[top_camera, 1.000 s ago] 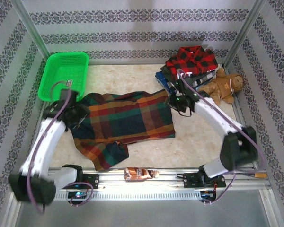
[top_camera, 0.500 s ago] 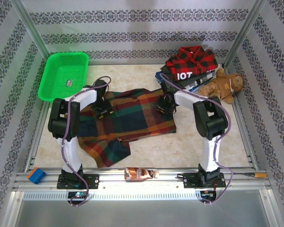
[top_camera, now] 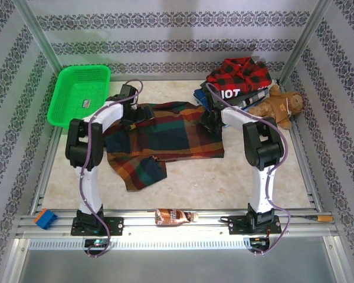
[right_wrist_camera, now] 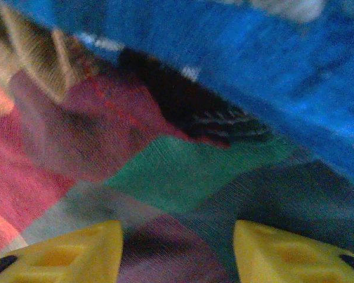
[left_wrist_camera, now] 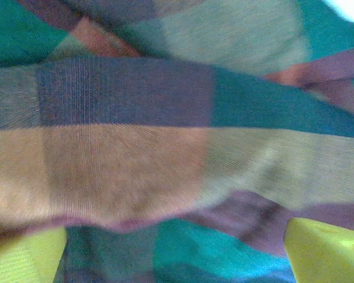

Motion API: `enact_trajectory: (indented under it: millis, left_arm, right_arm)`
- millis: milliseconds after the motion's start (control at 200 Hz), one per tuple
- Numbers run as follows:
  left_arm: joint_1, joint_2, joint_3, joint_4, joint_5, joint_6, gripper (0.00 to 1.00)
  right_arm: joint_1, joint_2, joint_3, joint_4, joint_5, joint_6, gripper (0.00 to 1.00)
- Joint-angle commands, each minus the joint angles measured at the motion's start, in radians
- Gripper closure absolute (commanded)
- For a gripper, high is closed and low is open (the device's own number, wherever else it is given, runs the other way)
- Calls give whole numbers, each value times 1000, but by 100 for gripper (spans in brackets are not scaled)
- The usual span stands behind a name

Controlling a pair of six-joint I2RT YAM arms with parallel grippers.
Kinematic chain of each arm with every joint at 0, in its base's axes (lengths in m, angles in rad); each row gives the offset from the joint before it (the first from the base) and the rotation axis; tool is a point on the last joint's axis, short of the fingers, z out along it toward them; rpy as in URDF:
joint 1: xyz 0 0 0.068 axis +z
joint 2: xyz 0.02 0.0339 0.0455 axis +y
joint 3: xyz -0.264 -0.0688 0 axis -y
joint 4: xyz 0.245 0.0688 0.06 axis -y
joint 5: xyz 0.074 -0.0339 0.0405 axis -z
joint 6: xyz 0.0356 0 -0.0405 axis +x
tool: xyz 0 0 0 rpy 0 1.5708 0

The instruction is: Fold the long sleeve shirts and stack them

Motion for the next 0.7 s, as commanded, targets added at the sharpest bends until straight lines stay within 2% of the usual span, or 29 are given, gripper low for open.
enact_trajectory:
  millis: [0,145,300,400,525,695]
  left_arm:
    - [8,-247,-40,-68,-9,-42,4]
    - [5,-546,-235,-178,32,-114,2]
    - [-21,-876,-485,-345,56,-213,3]
    - [-82,-1052,-662,-381,82,-323,6]
    - [-215,-1149,-840,-343,63,-461,11]
    - [-371,-1134,-1016,-172,18,-646,18]
  right_arm:
    - [-14,-149,-46,-48,-53,-111,40]
    - [-19,-369,-175,-95,-130,-184,28]
    - [-35,-552,-325,-173,-183,-238,24]
    - [-39,-603,-405,-202,-219,-257,24]
    - [-45,-613,-488,-188,-241,-266,24]
    - [-48,-574,-514,-175,-244,-288,25]
